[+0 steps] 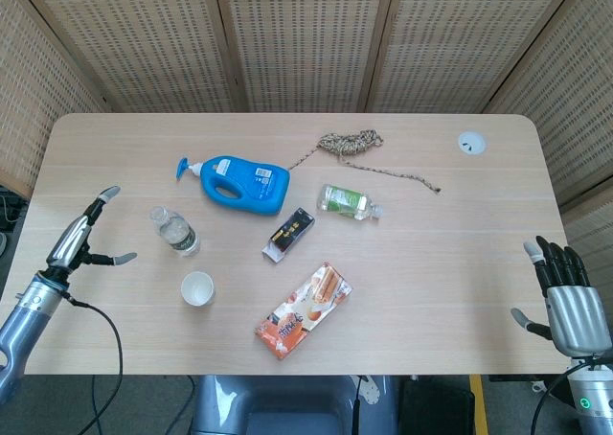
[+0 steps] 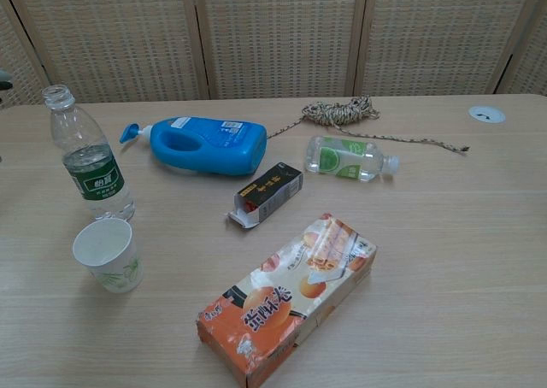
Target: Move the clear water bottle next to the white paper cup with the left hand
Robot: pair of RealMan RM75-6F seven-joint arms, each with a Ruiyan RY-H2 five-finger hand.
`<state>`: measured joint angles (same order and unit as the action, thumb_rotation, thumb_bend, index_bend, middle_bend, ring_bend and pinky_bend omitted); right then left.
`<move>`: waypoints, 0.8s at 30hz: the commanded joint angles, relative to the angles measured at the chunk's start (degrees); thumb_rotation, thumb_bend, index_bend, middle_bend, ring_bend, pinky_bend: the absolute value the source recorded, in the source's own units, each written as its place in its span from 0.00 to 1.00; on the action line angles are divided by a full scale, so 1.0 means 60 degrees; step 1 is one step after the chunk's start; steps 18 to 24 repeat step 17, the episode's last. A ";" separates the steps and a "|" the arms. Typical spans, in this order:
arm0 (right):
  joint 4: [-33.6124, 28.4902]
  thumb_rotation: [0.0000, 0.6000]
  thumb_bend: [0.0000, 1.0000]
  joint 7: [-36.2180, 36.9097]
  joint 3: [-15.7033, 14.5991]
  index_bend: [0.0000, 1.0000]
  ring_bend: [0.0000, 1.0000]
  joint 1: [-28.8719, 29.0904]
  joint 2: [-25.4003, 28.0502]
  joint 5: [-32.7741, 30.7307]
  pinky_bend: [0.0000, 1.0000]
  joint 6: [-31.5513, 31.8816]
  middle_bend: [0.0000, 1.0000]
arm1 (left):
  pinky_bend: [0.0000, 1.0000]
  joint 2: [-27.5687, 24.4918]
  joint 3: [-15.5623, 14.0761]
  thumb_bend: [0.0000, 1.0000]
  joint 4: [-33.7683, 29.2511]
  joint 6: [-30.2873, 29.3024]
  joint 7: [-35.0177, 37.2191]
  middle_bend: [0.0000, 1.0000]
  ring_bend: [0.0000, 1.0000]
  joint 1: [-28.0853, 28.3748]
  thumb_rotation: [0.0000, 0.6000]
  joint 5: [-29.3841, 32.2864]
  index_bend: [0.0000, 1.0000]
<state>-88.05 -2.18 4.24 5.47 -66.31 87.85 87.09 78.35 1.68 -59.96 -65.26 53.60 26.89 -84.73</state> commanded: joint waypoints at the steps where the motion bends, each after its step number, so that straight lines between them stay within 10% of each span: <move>1: -0.0027 1.00 0.00 0.0053 -0.0002 0.00 0.00 -0.0010 0.0035 0.0030 0.00 0.0026 0.00 | 0.00 -0.0934 0.0402 0.07 -0.1791 -0.1335 -0.4188 0.00 0.00 -0.1099 1.00 0.1236 0.00; 8: -0.0094 1.00 0.00 0.0273 0.0002 0.00 0.00 -0.0015 0.0156 0.0157 0.00 0.0108 0.00 | 0.00 -0.1728 0.0481 0.07 -0.4750 -0.2956 -0.8036 0.00 0.00 -0.2133 1.00 0.1970 0.00; 24: -0.0057 1.00 0.00 0.0395 0.0012 0.00 0.00 -0.0059 0.0206 0.0167 0.00 0.0184 0.00 | 0.00 -0.1731 0.0413 0.07 -0.5332 -0.3231 -0.8992 0.00 0.00 -0.2436 1.00 0.1808 0.00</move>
